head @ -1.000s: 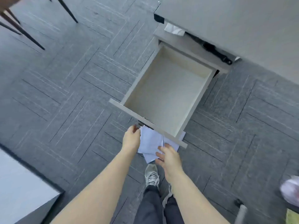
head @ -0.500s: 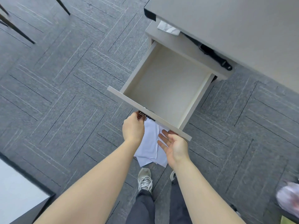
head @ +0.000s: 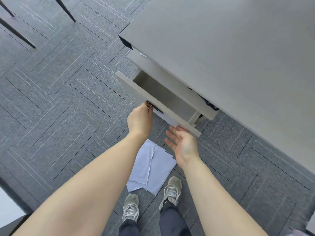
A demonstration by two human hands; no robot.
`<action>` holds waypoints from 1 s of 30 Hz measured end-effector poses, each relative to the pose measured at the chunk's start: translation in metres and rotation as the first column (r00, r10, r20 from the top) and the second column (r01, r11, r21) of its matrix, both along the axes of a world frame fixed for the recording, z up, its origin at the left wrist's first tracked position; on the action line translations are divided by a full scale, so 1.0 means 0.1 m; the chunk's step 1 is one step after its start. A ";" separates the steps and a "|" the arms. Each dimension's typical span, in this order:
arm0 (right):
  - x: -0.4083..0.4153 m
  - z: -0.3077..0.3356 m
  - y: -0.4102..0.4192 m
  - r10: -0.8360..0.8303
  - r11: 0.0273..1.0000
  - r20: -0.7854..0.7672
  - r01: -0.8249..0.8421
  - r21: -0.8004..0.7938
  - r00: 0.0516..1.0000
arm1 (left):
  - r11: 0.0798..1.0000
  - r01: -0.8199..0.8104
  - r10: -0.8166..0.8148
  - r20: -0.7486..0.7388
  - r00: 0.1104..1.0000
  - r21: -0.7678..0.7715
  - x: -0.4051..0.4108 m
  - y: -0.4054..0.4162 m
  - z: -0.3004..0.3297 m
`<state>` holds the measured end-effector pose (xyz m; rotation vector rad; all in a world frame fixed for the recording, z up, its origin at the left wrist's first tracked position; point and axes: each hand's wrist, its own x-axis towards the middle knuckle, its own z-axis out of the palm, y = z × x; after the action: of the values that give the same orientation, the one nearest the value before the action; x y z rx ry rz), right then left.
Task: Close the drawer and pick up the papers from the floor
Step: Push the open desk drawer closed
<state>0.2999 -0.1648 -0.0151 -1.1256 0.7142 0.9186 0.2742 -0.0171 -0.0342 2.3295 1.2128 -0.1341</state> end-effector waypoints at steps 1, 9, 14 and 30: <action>0.09 0.00 0.00 0.003 1.000 0.008 -0.003 0.004 1.000 | 1.000 0.010 -0.010 -0.001 1.000 0.015 0.08 0.00 -0.01; 0.54 -0.03 0.03 -0.044 0.999 0.089 0.045 -0.014 0.995 | 0.991 0.097 -0.098 0.004 0.995 0.097 0.59 0.02 -0.06; 0.58 -0.03 0.06 -0.034 0.998 0.116 0.040 -0.049 0.993 | 0.956 0.234 -0.223 -0.082 0.971 0.176 0.66 0.07 -0.05; 0.57 -0.04 0.01 0.047 0.996 0.127 -0.037 -0.081 0.991 | 0.984 0.106 -0.104 0.020 0.994 -0.145 0.68 0.20 -0.04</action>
<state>0.3573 -0.1633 -0.0188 -1.2621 0.6269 0.8513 0.3422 0.0024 -0.0382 2.2627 1.0384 -0.2368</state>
